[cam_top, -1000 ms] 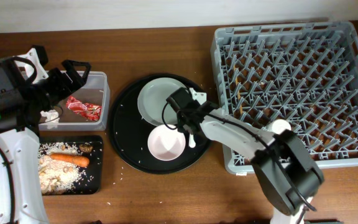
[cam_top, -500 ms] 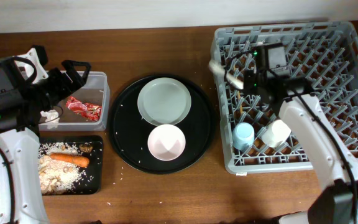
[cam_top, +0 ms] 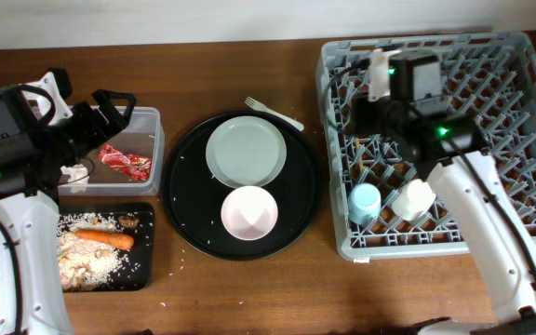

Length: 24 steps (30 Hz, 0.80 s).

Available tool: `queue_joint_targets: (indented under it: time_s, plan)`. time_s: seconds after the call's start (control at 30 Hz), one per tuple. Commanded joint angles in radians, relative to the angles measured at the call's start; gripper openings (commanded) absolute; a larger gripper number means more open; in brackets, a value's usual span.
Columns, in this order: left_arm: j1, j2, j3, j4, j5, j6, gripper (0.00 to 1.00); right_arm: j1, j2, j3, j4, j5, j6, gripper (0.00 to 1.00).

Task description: Sort waste into correct bins and load items into the dishwasher rack

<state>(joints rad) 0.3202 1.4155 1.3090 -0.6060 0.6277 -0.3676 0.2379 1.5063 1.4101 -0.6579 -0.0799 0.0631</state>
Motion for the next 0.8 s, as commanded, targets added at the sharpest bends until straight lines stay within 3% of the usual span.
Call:
queue_joint_targets:
  time_s: [0.0,0.2,0.23,0.4,0.53,0.6,0.77]
  plan:
    - [0.002,-0.008,0.003,0.002,0.000,-0.006,0.99,0.090,0.005,0.015,0.003,-0.059,-0.003,0.18]
    - [0.002,-0.008,0.003,0.002,0.000,-0.006,0.99,0.248,0.278,0.015,0.077,-0.059,-0.003,0.37]
    - [0.002,-0.008,0.003,0.002,0.000,-0.006,0.99,0.260,0.343,0.015,0.100,-0.059,-0.003,0.45]
    - [0.002,-0.008,0.003,0.002,0.000,-0.006,0.99,0.259,0.571,0.015,0.286,-0.032,0.051,0.45]
    - [0.002,-0.008,0.003,0.002,0.000,-0.006,0.99,0.259,0.582,0.015,0.313,0.028,0.055,0.46]
    - [0.002,-0.008,0.003,0.002,0.000,-0.006,0.99,0.253,0.576,0.019,0.363,0.043,0.058,0.52]
    - [0.002,-0.008,0.003,0.002,0.000,-0.006,0.99,0.220,0.585,0.047,0.290,0.066,0.077,0.52]
